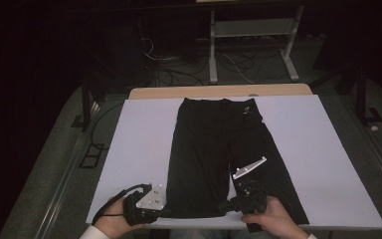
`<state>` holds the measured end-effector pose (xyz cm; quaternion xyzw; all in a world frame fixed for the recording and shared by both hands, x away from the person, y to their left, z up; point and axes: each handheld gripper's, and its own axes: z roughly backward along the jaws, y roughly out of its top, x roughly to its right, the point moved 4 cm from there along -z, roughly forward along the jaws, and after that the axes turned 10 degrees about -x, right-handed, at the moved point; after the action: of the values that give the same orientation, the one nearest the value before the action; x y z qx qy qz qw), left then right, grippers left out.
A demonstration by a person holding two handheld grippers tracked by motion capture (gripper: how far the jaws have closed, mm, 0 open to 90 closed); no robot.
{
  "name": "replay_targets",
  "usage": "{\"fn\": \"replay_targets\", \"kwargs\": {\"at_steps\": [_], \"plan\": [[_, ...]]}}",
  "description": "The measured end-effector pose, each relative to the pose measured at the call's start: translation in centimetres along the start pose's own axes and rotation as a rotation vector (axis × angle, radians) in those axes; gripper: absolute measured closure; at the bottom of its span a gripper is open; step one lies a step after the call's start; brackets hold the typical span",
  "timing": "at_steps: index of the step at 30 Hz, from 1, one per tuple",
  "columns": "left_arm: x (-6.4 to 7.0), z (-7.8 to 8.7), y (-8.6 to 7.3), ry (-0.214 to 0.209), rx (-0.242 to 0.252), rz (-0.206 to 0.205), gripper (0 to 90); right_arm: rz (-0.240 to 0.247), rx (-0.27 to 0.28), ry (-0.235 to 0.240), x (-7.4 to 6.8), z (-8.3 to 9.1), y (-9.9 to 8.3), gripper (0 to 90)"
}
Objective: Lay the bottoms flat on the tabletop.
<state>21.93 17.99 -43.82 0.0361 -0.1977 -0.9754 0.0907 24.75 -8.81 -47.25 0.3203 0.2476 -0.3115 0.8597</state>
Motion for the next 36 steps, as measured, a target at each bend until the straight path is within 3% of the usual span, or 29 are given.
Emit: {"fn": "replay_targets", "kwargs": {"at_steps": [10, 17, 20, 24, 27, 32, 36], "plan": [[-1.2, 1.3, -1.7, 0.029, -0.016, 0.012, 88.9, 0.017, 0.000, 0.024, -0.8, -1.5, 1.9, 86.0], [-0.9, 1.2, -2.9, -0.007, -0.016, 0.030, 88.8, 0.038, -0.025, 0.042, -1.4, -2.5, 2.5, 85.9], [-0.8, 1.2, -3.1, -0.028, 0.011, 0.043, 88.4, 0.046, -0.034, 0.047, -1.4, -2.6, 2.5, 83.4], [-1.0, 1.2, -3.1, -0.042, 0.056, 0.072, 80.5, 0.066, -0.013, 0.030, -1.3, -2.2, 2.5, 68.0], [-1.2, 1.3, -3.0, -0.033, 0.083, 0.096, 72.5, 0.094, 0.021, -0.013, -1.2, -1.5, 2.5, 58.7], [-1.7, 1.3, -2.4, -0.006, 0.136, 0.136, 52.4, 0.107, 0.071, -0.063, -0.7, 0.1, 2.6, 45.3], [-2.3, 1.3, -1.7, -0.020, 0.196, 0.162, 39.7, 0.102, 0.116, -0.115, -0.2, 1.6, 2.8, 27.8]]}}
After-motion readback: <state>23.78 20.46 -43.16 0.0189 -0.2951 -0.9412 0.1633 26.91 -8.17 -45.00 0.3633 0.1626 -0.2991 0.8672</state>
